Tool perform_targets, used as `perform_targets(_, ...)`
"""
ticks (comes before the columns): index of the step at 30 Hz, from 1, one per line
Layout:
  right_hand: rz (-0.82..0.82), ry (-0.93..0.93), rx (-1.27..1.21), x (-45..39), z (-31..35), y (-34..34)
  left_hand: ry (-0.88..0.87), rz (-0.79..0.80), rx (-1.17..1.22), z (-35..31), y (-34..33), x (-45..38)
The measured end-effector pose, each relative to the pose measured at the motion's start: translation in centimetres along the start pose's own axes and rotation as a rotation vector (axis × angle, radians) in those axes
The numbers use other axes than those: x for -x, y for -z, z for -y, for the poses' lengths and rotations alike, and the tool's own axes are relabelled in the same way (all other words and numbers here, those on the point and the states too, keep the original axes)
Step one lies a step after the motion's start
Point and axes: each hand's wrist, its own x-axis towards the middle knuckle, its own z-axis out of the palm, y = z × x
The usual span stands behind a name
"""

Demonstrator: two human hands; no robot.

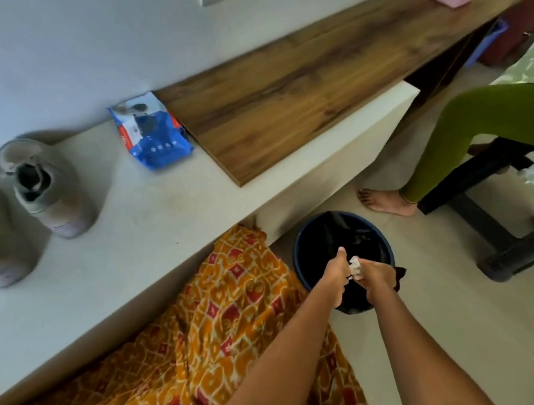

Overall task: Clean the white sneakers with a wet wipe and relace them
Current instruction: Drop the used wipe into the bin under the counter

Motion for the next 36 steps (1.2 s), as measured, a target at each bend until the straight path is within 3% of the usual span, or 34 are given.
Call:
perform_targets(6, 0.105, -0.088, -0.023, -2.2, -2.0, -0.3, 0.093, -0.036, 0.092, 1.4, -0.1, -2.4)
perform_targets(12, 0.141, -0.12, 0.004, -3.3, -4.1, -1.3, 0.03, -0.191, 0.241, 1.4, 1.3, -5.9)
perform_targets(15, 0.263, -0.113, -0.046, -2.2, -4.2, -2.6, -0.016, -0.203, 0.345, 2.0, 1.6, -7.1)
perform_targets(20, 0.29, -0.16, -0.198, -0.3, -4.2, -4.3, -0.198, -0.538, 0.235, 1.9, 2.1, -6.9)
perform_targets(22, 0.283, -0.166, -0.222, -0.3, -4.4, -4.4, -0.243, -0.476, 0.261, 1.7, 2.1, -6.6)
perform_targets(27, 0.233, -0.158, -0.282, -0.8, -4.6, -3.6, -0.146, -0.148, 0.263, 2.3, 2.0, -6.8)
perform_targets(36, 0.187, -0.116, -0.288, 1.1, -2.9, -2.8, -0.029, -0.08, 0.327, 0.9, 1.5, -5.0)
